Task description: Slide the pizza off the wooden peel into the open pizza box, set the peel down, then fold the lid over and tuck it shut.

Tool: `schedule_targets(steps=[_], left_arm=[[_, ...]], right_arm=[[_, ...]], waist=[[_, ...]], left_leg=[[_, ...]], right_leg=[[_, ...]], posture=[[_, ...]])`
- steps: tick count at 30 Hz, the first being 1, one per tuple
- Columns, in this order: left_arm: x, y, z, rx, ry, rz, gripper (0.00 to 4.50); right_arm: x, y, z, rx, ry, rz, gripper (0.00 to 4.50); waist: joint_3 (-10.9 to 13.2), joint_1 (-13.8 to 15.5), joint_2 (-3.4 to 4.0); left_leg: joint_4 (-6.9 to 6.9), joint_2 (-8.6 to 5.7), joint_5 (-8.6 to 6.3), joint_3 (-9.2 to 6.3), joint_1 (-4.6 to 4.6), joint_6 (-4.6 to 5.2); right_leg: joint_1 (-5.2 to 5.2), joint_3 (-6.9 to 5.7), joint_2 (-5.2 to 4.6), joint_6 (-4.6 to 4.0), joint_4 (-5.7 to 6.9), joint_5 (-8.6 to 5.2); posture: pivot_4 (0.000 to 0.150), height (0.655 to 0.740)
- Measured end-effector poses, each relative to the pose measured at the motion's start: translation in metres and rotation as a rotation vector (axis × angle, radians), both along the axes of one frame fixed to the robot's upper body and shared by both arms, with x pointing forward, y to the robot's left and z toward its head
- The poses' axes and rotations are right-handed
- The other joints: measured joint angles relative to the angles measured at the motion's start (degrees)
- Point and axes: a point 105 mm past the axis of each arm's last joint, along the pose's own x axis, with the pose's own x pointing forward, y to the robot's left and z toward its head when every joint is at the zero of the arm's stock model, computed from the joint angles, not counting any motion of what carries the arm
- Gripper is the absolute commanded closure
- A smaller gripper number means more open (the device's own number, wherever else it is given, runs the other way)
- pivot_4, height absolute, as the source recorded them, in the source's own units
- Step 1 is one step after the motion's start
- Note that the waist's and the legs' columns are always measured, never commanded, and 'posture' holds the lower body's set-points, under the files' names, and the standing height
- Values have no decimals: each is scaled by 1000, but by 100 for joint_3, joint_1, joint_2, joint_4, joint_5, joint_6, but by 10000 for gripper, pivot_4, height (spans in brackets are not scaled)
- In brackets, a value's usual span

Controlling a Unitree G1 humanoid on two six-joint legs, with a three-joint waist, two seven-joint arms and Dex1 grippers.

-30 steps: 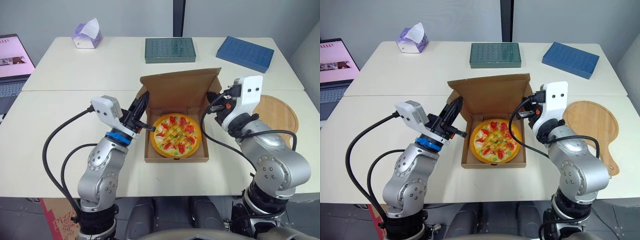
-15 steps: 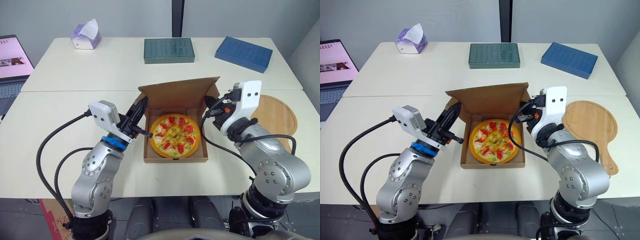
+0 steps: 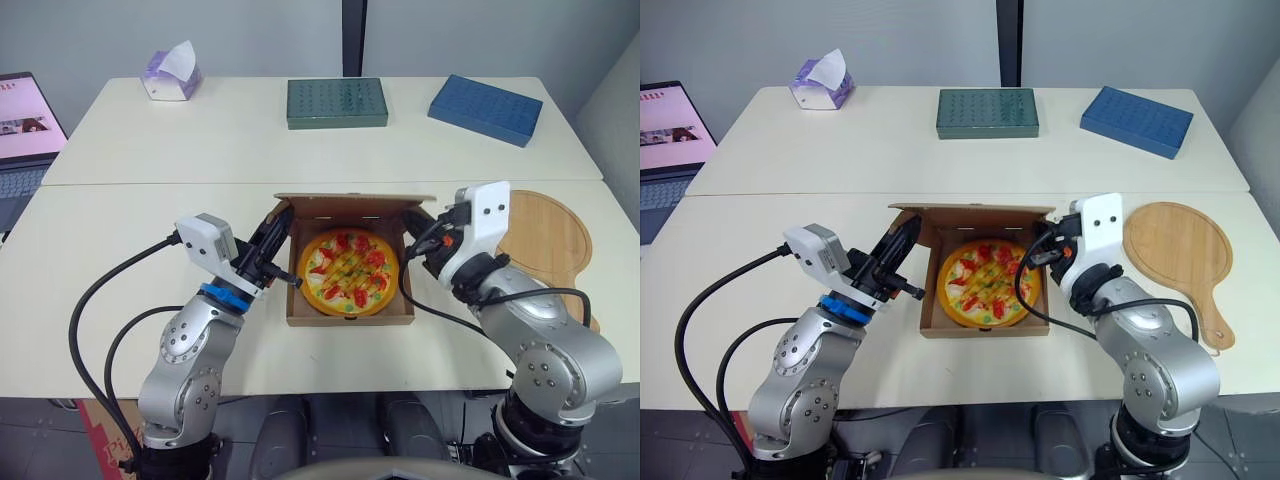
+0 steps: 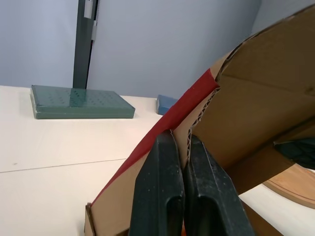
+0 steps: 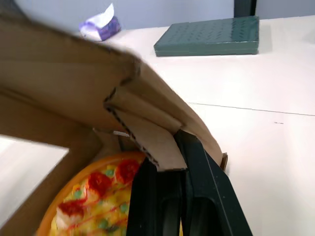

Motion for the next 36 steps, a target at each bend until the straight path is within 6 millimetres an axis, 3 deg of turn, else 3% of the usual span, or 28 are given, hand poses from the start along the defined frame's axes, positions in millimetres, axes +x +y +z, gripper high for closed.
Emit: schedule_targets(steps=[8, 20, 30, 36], left_arm=[[-5, 2, -10, 2, 27, -4, 44901], [-16, 3, -21, -17, 76, -43, 44901], [-21, 11, -24, 3, 91, -68, 44901], [-27, 13, -28, 7, 119, -117, 26675]], right_arm=[[-2, 1, -8, -14, -26, 13, 45000], [-2, 1, -10, 15, -54, 1, 45000], [-6, 4, -13, 22, -51, 14, 45000], [-8, 8, -14, 22, -51, 30, 45000]], waist=[[0, 4, -2], [0, 27, -2], [0, 26, -2], [1, 23, -1]], left_leg=[[-57, 23, -1, 0, 75, -1], [-77, 38, -2, 4, 80, -2], [-87, 86, -2, 7, 84, -3], [-94, 90, -2, 7, 83, -3]], right_leg=[[88, -9, 17, -6, -78, -36], [85, -8, 28, 13, -89, -24], [77, -6, 76, -53, -95, -35], [71, -5, 80, -59, -94, -37]], posture=[[1500, 7279], [1500, 7279], [1500, 7279], [1500, 7279]])
